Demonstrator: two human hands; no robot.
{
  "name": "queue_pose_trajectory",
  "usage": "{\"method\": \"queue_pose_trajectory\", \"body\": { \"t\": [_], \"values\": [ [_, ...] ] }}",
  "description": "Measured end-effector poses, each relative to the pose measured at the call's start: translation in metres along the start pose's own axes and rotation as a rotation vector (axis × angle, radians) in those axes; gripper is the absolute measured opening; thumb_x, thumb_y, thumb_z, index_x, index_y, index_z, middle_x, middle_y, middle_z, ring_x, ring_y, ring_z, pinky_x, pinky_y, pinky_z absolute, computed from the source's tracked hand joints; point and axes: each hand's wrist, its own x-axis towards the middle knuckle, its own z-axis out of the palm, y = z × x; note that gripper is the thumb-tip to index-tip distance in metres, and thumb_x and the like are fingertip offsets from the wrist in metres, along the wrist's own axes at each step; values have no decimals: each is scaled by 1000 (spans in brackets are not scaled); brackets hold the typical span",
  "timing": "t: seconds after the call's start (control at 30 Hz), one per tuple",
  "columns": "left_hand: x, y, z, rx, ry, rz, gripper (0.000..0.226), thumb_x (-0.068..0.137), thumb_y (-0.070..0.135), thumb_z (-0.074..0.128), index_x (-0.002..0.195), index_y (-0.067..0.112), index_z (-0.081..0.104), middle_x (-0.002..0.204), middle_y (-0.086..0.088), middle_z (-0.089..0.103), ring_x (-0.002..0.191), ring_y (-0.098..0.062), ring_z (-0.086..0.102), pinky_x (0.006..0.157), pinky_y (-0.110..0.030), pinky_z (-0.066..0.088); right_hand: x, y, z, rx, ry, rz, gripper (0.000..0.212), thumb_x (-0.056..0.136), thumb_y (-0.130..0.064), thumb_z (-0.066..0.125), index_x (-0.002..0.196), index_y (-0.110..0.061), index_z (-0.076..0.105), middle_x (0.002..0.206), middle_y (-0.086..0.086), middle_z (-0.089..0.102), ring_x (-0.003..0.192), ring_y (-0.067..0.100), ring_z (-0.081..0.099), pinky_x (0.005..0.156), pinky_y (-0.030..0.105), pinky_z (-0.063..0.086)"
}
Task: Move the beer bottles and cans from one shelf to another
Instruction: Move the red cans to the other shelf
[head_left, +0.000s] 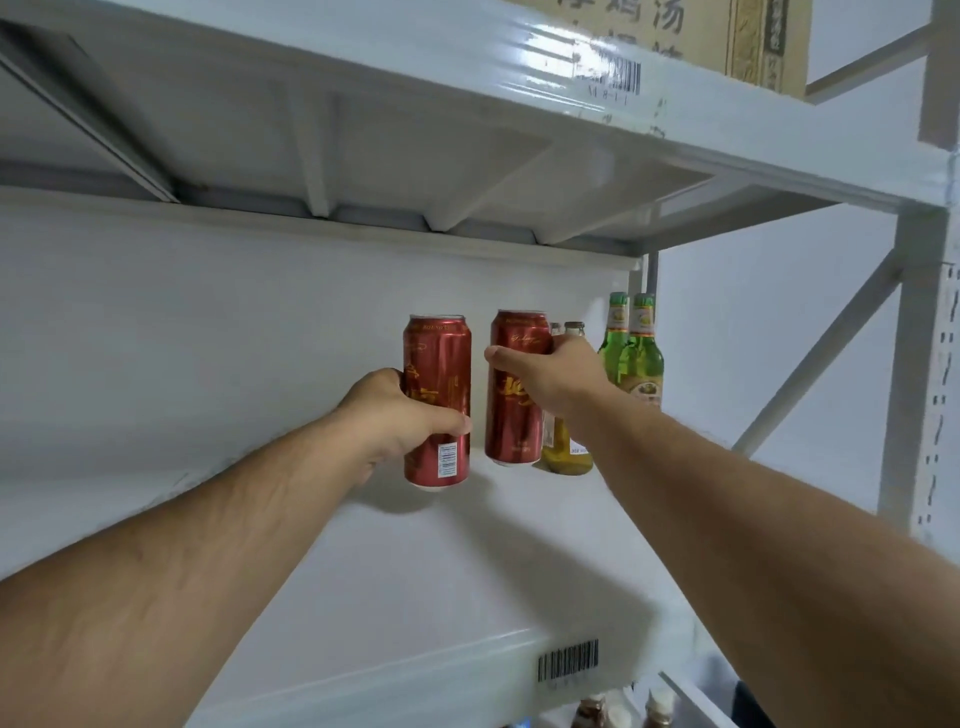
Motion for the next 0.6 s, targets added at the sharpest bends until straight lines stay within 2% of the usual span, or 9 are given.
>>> {"method": "queue_pose_trajectory", "body": {
  "t": [0.1,0.17,0.3,0.43,0.6],
  "values": [
    [13,1,6,-2,47,-13,34,70,19,92,92,25,67,98,-2,75,92,-22,72,91,-40,58,22,11,5,-18,-49,8,39,77,-45,81,103,-19,67,93,0,69,79,17,67,74,33,55],
    [20,0,10,4,68,-24,33,71,19,91,90,25,66,97,-2,74,89,-20,71,86,-36,57,37,18,9,-33,-69,5,39,77,-45,81,103,-20,67,90,0,69,78,17,67,72,32,55],
    [31,-5,16,16,98,-50,35,70,19,91,94,26,66,97,-1,74,90,-20,71,86,-37,57,59,31,20,-44,-114,15,36,78,-45,80,99,-21,65,88,0,68,78,17,67,76,33,57],
    [34,-16,17,-4,126,-68,34,72,17,90,93,26,65,96,1,73,85,-14,70,68,-26,51,76,42,34,-73,-150,15,40,79,-47,79,104,-20,65,95,1,70,88,22,68,83,36,57],
    [38,-28,14,-4,141,-93,41,69,19,92,101,24,68,99,1,75,91,-19,73,78,-32,56,93,55,52,-76,-190,30,43,79,-47,78,110,-20,67,101,2,72,92,24,69,83,37,57]
  ]
}}
